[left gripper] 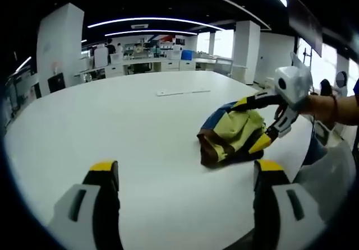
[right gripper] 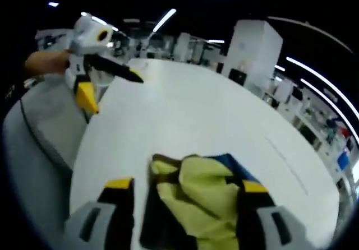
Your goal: Fold the garment on the visible template until the final outline fits inside the template.
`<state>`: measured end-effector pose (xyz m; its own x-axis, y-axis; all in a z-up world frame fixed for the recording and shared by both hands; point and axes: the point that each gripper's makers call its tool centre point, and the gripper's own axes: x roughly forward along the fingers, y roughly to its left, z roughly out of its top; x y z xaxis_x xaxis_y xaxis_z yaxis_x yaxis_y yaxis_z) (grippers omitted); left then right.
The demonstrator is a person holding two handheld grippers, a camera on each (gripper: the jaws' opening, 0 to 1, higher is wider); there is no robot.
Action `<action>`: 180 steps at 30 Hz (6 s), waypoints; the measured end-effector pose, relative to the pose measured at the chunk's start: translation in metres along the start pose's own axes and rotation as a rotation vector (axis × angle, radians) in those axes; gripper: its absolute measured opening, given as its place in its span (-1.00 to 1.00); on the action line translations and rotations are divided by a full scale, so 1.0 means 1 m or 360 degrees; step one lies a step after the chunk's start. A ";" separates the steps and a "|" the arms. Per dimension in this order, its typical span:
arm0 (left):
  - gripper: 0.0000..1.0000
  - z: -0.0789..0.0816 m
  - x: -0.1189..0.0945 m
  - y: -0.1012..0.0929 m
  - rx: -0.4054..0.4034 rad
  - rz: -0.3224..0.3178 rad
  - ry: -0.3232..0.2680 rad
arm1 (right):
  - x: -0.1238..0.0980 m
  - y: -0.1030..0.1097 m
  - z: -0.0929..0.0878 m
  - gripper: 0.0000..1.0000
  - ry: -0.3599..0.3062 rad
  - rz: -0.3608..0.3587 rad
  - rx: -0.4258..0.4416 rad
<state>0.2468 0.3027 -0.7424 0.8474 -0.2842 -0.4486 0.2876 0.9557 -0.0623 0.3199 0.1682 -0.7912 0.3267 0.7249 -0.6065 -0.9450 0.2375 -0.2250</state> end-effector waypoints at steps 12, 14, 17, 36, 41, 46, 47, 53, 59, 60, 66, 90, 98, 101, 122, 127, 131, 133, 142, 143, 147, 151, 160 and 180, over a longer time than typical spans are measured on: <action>0.94 -0.008 -0.001 0.009 -0.0037 0.0009 0.0022 | 0.014 0.000 -0.022 -0.04 0.0218 -0.0016 -0.0293; 0.94 -0.008 -0.001 0.009 -0.0041 0.0010 0.0020 | 0.015 -0.001 -0.023 -0.09 0.0227 -0.0021 -0.0296; 0.94 -0.008 -0.001 0.008 -0.0055 0.0000 0.0003 | 0.016 -0.002 -0.026 -0.15 0.0246 -0.0031 -0.0311; 0.88 0.003 0.004 0.005 -0.0062 -0.0032 -0.0061 | -0.014 -0.043 0.001 -1.00 -0.0141 -0.0242 0.0519; 0.87 0.007 0.011 -0.002 -0.0031 -0.0088 -0.0064 | -0.037 -0.059 0.012 -1.00 -0.0243 -0.0335 0.0633; 0.84 0.015 0.021 -0.019 0.0002 -0.0158 -0.0073 | -0.062 -0.072 0.016 -1.00 -0.0273 -0.0413 0.0677; 0.83 0.017 0.025 -0.023 0.0020 -0.0182 -0.0075 | -0.065 -0.074 0.015 -1.00 -0.0274 -0.0425 0.0681; 0.70 0.028 0.040 -0.039 0.0055 -0.0285 -0.0087 | -0.086 -0.089 0.008 -1.00 -0.0276 -0.0509 0.0752; 0.63 0.043 0.053 -0.056 0.0068 -0.0393 -0.0119 | -0.098 -0.093 -0.010 -1.00 -0.0230 -0.0578 0.0827; 0.62 0.045 0.054 -0.058 0.0059 -0.0414 -0.0129 | -0.100 -0.097 -0.017 -1.00 -0.0222 -0.0602 0.0873; 0.56 0.051 0.064 -0.065 0.0028 -0.0479 -0.0144 | -0.110 -0.102 -0.043 -1.00 -0.0192 -0.0703 0.1041; 0.18 0.042 0.084 -0.104 0.0132 -0.0677 -0.0049 | -0.095 -0.065 -0.104 -0.72 0.0049 -0.0441 0.1117; 0.19 0.055 0.091 -0.114 0.0182 -0.0739 -0.0088 | -0.121 -0.068 -0.079 -0.15 -0.0078 -0.0389 0.1142; 0.16 0.061 0.094 -0.118 0.0218 -0.0774 -0.0101 | -0.131 -0.079 -0.072 -0.14 -0.0115 -0.0391 0.1102; -0.11 0.063 0.132 -0.152 0.0362 -0.0973 -0.0034 | -0.117 -0.133 -0.066 -0.11 -0.0114 -0.0079 0.0906; -0.22 0.055 0.145 -0.158 0.0363 -0.1001 0.0016 | -0.109 -0.141 -0.071 -0.16 -0.0090 -0.0024 0.0865; -0.33 0.051 0.157 -0.159 0.0343 -0.1008 0.0039 | -0.099 -0.150 -0.079 -0.22 -0.0056 0.0032 0.0825; -0.37 0.049 0.162 -0.161 0.0315 -0.1020 0.0044 | -0.094 -0.150 -0.083 -0.23 -0.0039 0.0071 0.0809; -0.47 0.034 0.179 -0.169 0.0293 -0.1060 0.0100 | -0.074 -0.129 -0.099 -0.26 0.0053 0.0310 0.0683; -0.48 0.031 0.181 -0.170 0.0298 -0.1069 0.0111 | -0.073 -0.129 -0.100 -0.27 0.0050 0.0324 0.0692; -0.52 0.024 0.186 -0.172 0.0296 -0.1086 0.0146 | -0.068 -0.125 -0.104 -0.29 0.0057 0.0376 0.0702; -0.55 0.022 0.190 -0.171 0.0267 -0.1091 0.0158 | -0.066 -0.126 -0.110 -0.40 0.0070 0.0396 0.0749; -0.66 0.009 0.194 -0.168 0.0231 -0.1076 0.0257 | -0.067 -0.129 -0.117 -1.00 0.0127 0.0356 0.0795; -1.00 0.026 0.169 -0.164 0.0287 -0.0989 0.0201 | -0.097 -0.141 -0.092 -1.00 -0.0018 0.0208 0.0773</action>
<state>0.3546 0.0957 -0.7855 0.4439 -0.7572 -0.4791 0.7859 0.5859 -0.1978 0.4228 0.0048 -0.7705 0.2071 0.7749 -0.5972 -0.8786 0.4158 0.2347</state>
